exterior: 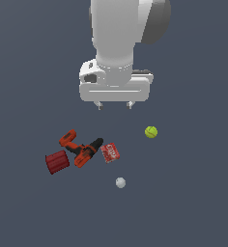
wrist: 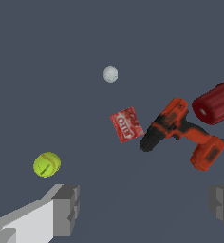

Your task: Pick up a designated object from a clutter of objects.

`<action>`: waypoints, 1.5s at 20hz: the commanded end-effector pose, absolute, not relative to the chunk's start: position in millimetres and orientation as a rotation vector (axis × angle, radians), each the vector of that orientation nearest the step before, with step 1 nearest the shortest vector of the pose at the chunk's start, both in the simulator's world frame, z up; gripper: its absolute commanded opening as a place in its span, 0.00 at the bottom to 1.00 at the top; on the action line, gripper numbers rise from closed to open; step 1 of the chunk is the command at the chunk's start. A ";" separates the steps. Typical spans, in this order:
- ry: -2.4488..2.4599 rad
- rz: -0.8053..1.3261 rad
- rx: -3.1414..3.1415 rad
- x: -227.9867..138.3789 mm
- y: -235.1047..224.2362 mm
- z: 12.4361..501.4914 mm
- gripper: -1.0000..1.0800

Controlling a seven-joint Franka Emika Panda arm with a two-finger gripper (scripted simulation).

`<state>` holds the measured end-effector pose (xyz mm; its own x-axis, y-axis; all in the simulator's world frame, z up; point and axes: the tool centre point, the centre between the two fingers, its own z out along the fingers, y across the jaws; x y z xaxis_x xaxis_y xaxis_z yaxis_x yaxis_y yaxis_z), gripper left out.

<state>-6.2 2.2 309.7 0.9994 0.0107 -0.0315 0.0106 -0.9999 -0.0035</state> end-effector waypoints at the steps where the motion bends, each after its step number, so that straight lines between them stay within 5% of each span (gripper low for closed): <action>1: -0.017 0.049 -3.138 -6.2 2.2 309.7 0.96; 30: 0.077 0.049 -3.168 -9.0 63.2 255.6 0.96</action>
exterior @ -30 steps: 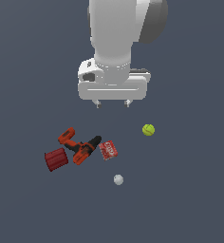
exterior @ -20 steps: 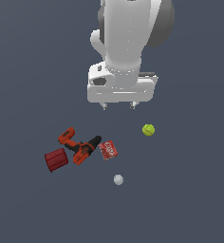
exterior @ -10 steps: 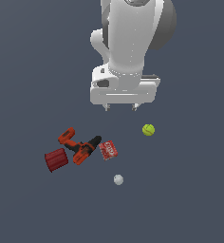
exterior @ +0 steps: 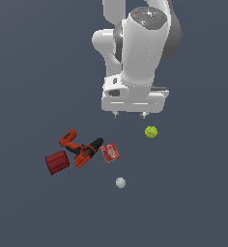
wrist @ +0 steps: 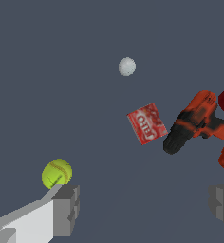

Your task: Pick up a designated object from a clutter of objects.

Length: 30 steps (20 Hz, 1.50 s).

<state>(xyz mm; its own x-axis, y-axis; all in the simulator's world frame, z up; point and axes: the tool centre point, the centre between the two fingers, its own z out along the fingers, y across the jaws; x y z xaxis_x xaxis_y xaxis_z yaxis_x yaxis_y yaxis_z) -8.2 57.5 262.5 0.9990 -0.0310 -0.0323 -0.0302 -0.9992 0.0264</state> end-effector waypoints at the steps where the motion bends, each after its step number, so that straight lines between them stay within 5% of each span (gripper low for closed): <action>1: -0.097 -0.046 3.111 -9.7 67.4 250.6 0.96; 30: -0.726 0.001 3.046 -75.3 189.8 110.2 0.96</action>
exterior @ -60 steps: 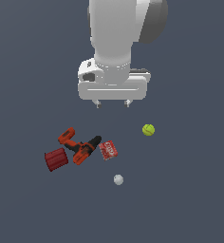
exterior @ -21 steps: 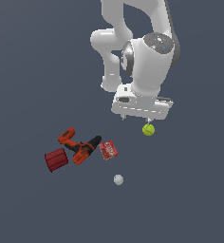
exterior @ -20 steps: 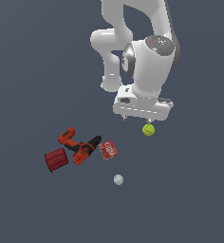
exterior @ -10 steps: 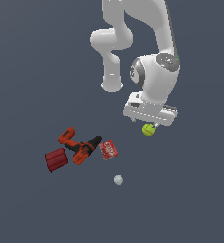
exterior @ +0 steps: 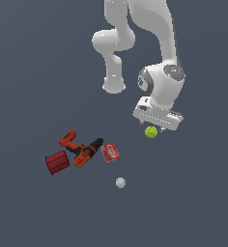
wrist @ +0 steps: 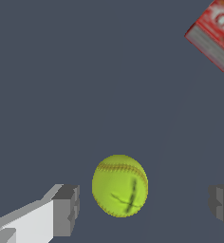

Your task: Pick up a designated object from a clutter of objects.

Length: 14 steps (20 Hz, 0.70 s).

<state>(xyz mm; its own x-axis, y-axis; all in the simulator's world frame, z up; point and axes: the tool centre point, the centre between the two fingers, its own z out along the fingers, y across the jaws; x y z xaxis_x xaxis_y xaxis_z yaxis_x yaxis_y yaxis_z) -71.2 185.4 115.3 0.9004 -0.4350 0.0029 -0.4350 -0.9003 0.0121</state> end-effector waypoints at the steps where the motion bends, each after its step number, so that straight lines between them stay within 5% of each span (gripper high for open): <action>1: -0.741 0.001 3.044 -77.7 192.4 107.4 0.96; 14: -0.818 -0.001 3.032 -92.0 206.0 92.0 0.96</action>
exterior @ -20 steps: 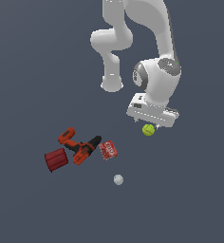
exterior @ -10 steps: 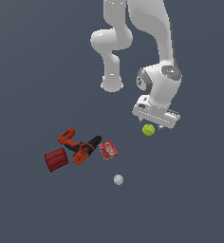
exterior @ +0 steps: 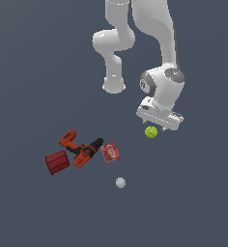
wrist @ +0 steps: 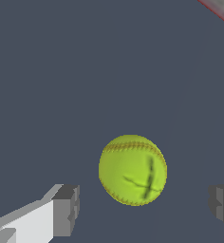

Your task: Pick up a designated object from a clutter of objects.

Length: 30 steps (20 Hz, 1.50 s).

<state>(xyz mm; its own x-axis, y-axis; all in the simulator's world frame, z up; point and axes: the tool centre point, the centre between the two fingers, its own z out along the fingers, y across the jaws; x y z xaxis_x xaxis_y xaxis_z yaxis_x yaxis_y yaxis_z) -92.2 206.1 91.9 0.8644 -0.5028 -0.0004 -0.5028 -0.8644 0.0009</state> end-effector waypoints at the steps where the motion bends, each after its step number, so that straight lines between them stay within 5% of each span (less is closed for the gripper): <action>1: -0.818 -0.001 3.032 -92.1 206.0 91.7 0.96; 19: -0.822 0.000 3.032 -93.2 206.3 41.3 0.96; 20: -0.822 0.000 3.032 -93.2 206.3 41.3 0.00; 30: -0.821 0.002 3.034 -92.9 207.0 42.3 0.00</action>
